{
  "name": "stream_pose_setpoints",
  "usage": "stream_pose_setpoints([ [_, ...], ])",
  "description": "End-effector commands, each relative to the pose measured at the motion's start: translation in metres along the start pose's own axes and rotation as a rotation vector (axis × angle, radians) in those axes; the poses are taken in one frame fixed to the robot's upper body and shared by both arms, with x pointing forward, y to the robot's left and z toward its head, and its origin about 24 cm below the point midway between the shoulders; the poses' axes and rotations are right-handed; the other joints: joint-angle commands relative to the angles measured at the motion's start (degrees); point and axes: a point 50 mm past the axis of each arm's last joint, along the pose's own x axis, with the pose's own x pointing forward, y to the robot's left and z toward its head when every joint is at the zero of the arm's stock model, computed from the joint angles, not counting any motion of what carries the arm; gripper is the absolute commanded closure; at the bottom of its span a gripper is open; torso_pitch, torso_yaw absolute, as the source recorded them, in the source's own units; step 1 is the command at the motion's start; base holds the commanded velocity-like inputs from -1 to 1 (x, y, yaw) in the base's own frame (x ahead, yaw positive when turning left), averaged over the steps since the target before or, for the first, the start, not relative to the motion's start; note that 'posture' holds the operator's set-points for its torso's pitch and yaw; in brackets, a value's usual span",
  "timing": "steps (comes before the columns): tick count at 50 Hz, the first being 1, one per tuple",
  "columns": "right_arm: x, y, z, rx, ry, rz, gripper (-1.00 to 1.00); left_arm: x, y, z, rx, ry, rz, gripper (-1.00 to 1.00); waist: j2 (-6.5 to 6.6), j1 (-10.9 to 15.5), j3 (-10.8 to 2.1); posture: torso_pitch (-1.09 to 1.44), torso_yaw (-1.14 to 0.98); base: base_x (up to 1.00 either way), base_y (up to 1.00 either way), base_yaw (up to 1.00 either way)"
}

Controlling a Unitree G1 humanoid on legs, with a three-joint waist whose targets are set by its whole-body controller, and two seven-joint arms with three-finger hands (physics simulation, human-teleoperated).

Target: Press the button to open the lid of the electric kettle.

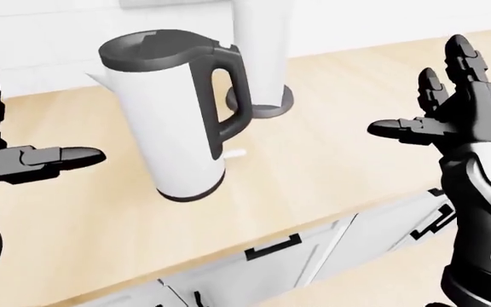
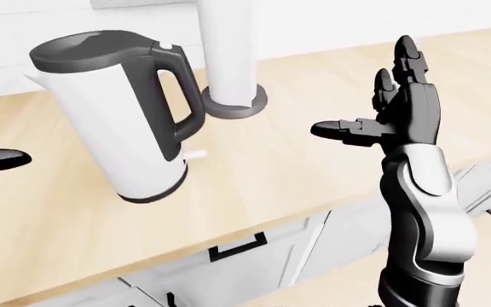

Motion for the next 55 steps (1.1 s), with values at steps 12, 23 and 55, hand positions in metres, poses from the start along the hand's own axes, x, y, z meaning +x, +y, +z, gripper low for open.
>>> stream_pose_setpoints([
  [12,-0.001,0.005,0.023,-0.002,-0.113,0.028,-1.0,-0.001,0.005,0.016,0.025,-0.091,0.037,-1.0,4.71,0.5,-0.96,0.0,0.0,0.1,0.1,0.0],
  [23,-0.001,0.005,0.023,-0.004,-0.115,0.026,-1.0,-0.002,0.006,0.018,0.024,-0.093,0.036,-1.0,-1.16,-0.1,-1.49,0.0,0.0,0.1,0.1,0.0],
  [55,0.012,-0.006,0.016,0.013,-0.108,-0.105,-1.0,-0.001,0.005,0.018,0.034,-0.095,0.035,-1.0,2.46,1.6,-0.53,0.0,0.0,0.01,0.01,0.12],
])
